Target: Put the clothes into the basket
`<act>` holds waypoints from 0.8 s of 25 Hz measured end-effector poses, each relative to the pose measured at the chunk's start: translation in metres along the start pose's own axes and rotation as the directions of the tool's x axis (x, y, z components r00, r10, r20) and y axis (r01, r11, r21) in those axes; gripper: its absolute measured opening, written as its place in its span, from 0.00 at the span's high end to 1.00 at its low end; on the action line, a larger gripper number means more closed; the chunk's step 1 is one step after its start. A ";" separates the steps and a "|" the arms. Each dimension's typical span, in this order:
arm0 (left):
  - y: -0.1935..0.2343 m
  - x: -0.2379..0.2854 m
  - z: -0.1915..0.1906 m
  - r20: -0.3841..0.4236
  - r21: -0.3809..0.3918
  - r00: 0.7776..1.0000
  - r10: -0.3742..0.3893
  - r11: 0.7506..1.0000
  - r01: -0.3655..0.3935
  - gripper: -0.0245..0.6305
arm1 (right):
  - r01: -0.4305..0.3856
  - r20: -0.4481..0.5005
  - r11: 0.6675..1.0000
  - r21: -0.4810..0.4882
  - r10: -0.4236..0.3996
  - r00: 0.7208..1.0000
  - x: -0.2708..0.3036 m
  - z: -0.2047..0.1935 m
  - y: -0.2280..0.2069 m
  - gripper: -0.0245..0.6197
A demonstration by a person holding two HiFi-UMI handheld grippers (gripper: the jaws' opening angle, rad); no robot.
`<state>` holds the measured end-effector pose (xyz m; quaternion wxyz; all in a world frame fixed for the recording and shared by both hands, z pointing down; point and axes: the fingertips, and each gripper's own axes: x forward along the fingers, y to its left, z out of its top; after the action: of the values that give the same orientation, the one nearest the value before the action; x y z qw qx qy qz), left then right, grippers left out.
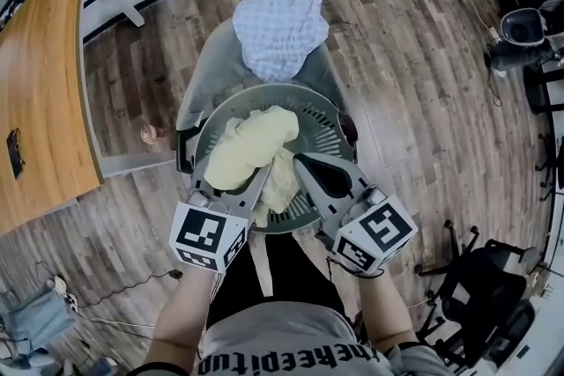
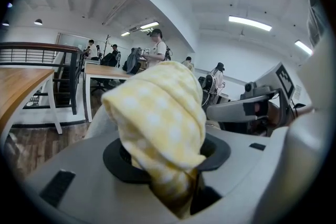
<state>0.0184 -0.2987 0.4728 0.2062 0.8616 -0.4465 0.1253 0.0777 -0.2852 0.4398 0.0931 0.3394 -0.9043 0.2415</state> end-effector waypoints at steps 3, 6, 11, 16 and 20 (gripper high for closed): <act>0.003 0.003 -0.011 -0.012 -0.018 1.000 0.007 1.000 -0.007 0.64 | -0.007 -0.014 1.000 0.010 0.007 1.000 0.002 -0.009 -0.002 0.95; 0.006 0.007 -0.022 -0.027 -0.027 1.000 0.014 1.000 -0.015 0.64 | -0.011 -0.022 1.000 0.020 0.011 1.000 0.005 -0.017 -0.003 0.95; 0.010 0.013 -0.041 -0.055 -0.027 0.998 0.038 0.999 -0.039 0.63 | -0.013 -0.041 0.999 0.035 0.015 0.999 0.006 -0.029 -0.005 0.95; 0.013 0.019 -0.056 -0.085 -0.024 0.995 0.050 0.998 -0.052 0.62 | -0.011 -0.061 0.999 0.046 0.014 0.998 0.007 -0.041 -0.010 0.95; 0.013 0.021 -0.069 -0.120 -0.028 0.991 0.058 0.998 -0.061 0.61 | -0.011 -0.067 0.999 0.053 0.015 0.998 0.006 -0.045 -0.012 0.95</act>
<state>0.0173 -0.2881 0.5451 0.2424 0.8355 -0.4608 0.1756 0.0809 -0.2738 0.4856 0.1129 0.3274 -0.8963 0.2771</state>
